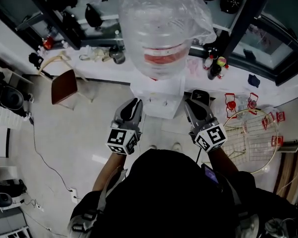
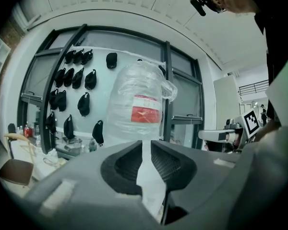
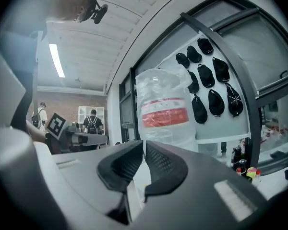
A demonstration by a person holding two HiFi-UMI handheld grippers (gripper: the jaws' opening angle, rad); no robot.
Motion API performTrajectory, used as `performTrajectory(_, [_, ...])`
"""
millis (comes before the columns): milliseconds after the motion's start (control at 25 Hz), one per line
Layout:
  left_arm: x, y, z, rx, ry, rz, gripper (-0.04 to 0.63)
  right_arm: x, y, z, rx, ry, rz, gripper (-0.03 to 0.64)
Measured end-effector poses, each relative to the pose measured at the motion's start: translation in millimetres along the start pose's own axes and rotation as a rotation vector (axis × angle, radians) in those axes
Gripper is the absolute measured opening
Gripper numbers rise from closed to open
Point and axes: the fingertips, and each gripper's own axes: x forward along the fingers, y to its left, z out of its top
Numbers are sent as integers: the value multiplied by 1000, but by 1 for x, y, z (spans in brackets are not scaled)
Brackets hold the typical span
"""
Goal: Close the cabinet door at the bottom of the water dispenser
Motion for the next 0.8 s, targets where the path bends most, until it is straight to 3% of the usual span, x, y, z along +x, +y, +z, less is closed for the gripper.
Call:
performTrajectory(360, [2,7,-2,-1,-8,57,17,10,-6,-9,-2,11,34,6])
performTrajectory(800, [10,2,-3,-33,-14,28,5,10,-14,-10,6,21,37,5])
